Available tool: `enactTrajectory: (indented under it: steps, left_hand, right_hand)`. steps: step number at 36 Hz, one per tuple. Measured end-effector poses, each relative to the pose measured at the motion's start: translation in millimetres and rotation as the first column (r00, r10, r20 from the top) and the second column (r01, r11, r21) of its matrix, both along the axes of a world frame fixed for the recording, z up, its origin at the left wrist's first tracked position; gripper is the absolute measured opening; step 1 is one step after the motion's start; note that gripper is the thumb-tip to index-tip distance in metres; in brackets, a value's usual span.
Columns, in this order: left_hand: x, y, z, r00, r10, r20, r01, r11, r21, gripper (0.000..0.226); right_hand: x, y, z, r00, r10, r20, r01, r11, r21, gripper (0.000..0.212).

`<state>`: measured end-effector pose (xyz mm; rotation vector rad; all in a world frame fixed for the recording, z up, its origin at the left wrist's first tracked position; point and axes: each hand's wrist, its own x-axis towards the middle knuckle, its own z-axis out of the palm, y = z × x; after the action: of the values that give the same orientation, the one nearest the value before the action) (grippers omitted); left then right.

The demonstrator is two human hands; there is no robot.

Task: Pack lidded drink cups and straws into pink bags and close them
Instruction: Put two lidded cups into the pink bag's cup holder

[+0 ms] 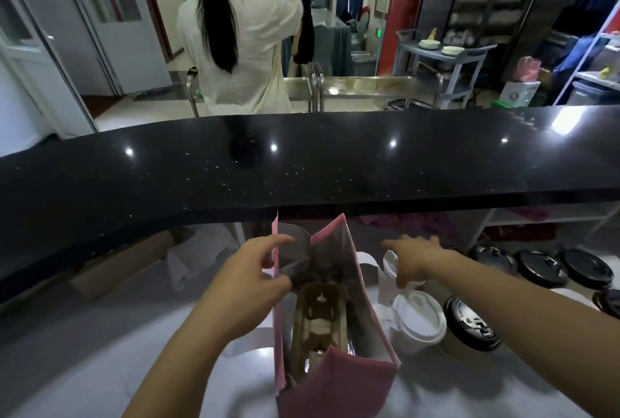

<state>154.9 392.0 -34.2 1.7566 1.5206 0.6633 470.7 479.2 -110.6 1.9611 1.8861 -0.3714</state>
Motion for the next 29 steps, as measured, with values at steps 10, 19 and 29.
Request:
enactTrajectory:
  steps: [10,19,29]
  left_hand:
    - [-1,9,3,0.995,0.016,0.098,-0.005,0.993,-0.114,0.05]
    - [-11,13,13,0.992,-0.03,0.126,0.053,0.982,-0.182,0.053]
    - [-15,8,14,0.977,0.005,0.212,0.039,0.979,-0.202,0.056]
  right_hand:
    - [11,0,7,0.993,0.014,-0.121,-0.009,0.999,0.048,0.088]
    - [10,-23,90,0.954,0.108,-0.28,-0.033,0.965,0.26,0.084]
    - [-59,-87,193,0.81,0.568,-0.146,-0.384,0.702,0.6,0.083]
